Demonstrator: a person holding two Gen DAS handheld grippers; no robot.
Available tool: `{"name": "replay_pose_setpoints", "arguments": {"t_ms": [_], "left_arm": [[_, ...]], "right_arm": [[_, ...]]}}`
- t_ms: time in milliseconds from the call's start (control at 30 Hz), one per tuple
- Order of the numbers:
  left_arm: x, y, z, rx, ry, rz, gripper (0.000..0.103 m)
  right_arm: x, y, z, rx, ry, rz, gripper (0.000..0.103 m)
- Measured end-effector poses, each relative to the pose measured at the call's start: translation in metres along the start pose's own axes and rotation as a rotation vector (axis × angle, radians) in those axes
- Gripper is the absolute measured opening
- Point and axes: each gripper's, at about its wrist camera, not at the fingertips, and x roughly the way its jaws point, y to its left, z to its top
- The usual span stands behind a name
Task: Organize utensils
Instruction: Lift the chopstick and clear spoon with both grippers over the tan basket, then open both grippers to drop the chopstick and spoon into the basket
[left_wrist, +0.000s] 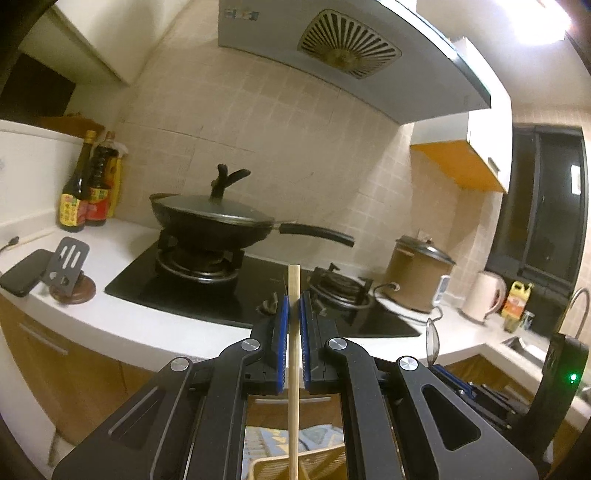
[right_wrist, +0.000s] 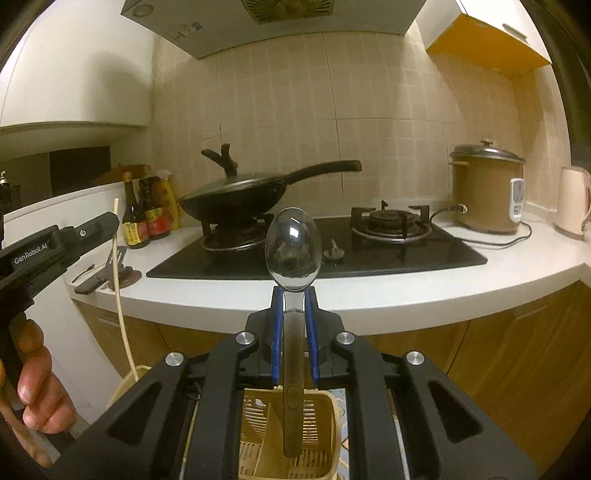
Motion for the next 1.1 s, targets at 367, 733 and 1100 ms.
{"name": "replay_pose_setpoints", "arguments": {"t_ms": [367, 733, 1100], "left_arm": [[0.011, 0.008, -0.028, 0.032, 0.030, 0.017, 0.004], [-0.006, 0.015, -0.048, 0.036, 0.109, -0.003, 0.014], [-0.055, 0.021, -0.042, 0.005, 0.131, -0.001, 0.025]], "right_arm": [[0.006, 0.000, -0.024, -0.006, -0.007, 0.002, 0.010], [-0.021, -0.002, -0.040, -0.023, 0.032, 0.003, 0.011], [-0.070, -0.001, -0.041, -0.029, 0.084, 0.021, 0.020]]}}
